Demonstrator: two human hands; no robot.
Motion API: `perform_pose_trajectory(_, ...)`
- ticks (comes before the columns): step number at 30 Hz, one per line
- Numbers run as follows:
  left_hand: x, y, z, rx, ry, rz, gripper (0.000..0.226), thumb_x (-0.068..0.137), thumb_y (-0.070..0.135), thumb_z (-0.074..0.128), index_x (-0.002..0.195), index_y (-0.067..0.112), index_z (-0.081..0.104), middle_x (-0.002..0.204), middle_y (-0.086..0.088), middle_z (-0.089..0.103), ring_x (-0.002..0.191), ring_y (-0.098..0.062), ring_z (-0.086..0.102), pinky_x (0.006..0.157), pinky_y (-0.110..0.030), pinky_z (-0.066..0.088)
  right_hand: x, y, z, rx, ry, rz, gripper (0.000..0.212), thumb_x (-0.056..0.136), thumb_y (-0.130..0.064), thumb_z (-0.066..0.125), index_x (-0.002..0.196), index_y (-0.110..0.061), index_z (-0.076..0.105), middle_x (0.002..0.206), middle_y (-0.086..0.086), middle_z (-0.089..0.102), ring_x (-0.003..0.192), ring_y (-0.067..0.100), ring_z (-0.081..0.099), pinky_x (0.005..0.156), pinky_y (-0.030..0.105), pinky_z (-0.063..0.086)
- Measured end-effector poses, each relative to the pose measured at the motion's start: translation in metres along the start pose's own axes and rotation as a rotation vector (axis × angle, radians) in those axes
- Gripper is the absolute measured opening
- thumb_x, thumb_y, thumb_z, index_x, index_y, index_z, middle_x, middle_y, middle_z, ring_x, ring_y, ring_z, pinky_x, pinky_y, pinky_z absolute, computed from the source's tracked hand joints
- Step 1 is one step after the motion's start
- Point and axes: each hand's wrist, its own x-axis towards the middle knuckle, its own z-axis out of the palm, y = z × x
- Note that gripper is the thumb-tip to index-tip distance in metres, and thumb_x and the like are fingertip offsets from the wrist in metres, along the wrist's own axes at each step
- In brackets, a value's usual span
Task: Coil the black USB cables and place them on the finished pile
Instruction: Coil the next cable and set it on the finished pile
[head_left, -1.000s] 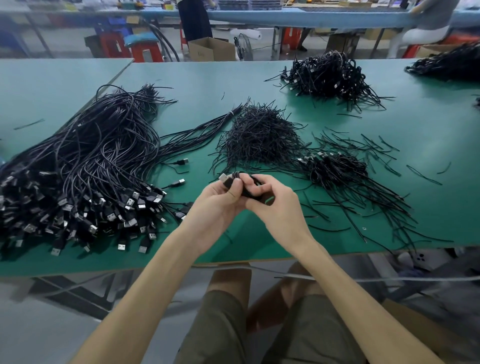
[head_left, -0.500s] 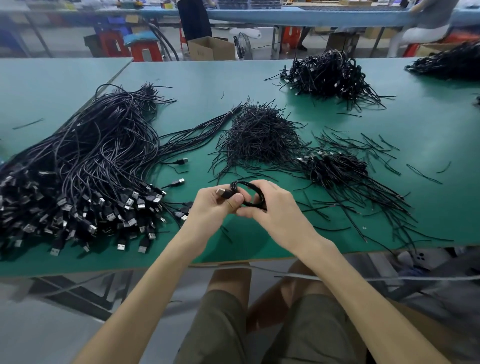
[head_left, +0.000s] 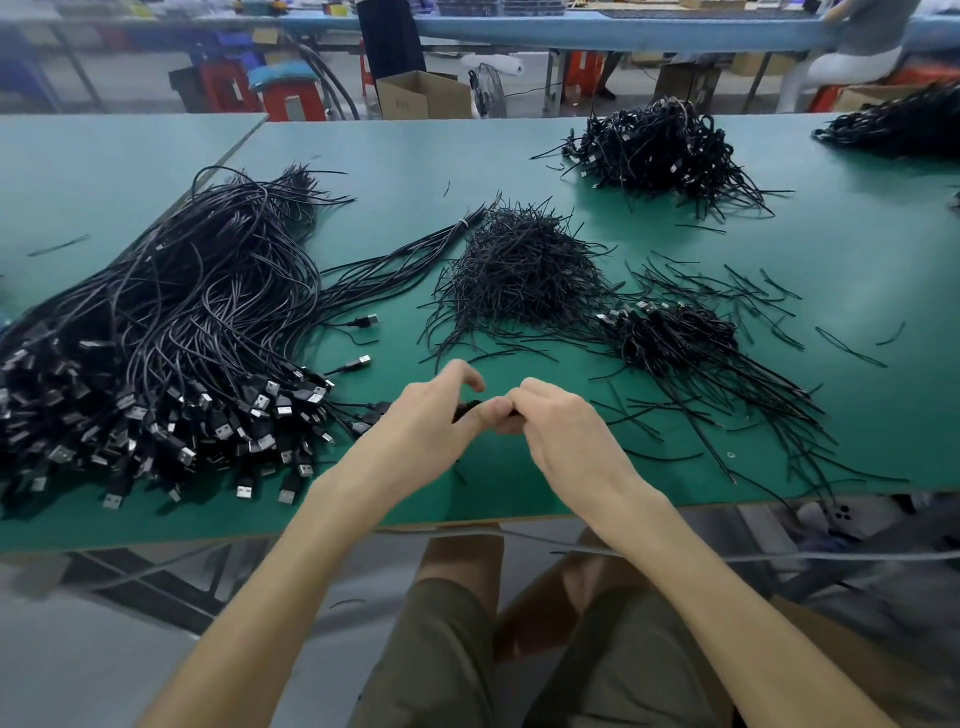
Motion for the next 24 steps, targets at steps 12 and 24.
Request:
perform_pose_trajectory(12, 0.024, -0.008, 0.014, -0.163, 0.218, 0.068, 0.046, 0.111, 0.039, 0.029, 0.073, 0.019, 0.047, 0.067, -0.001, 0.055, 0.065, -0.027, 0.050, 0.062, -0.039, 0.039, 0.017, 0.011, 0.010, -0.266, 0.340, -0.071, 0.050, 0.087, -0.011, 0.076, 0.132, 0.001, 0.057, 0.132, 0.017, 0.054, 0.124, 0.033, 0.054, 0.107, 0.041, 0.044)
perform_pose_trajectory(24, 0.062, -0.007, 0.042, -0.608, 0.317, -0.099, 0.048, 0.110, 0.038, 0.035, 0.070, 0.017, 0.049, 0.067, 0.004, 0.047, 0.059, -0.013, 0.038, 0.059, -0.033, 0.031, 0.070, 0.065, 0.033, -0.273, 0.263, 0.475, 0.029, 0.106, -0.030, 0.049, 0.120, -0.005, 0.054, 0.124, 0.013, 0.053, 0.112, 0.027, 0.047, 0.094, 0.035, 0.040)
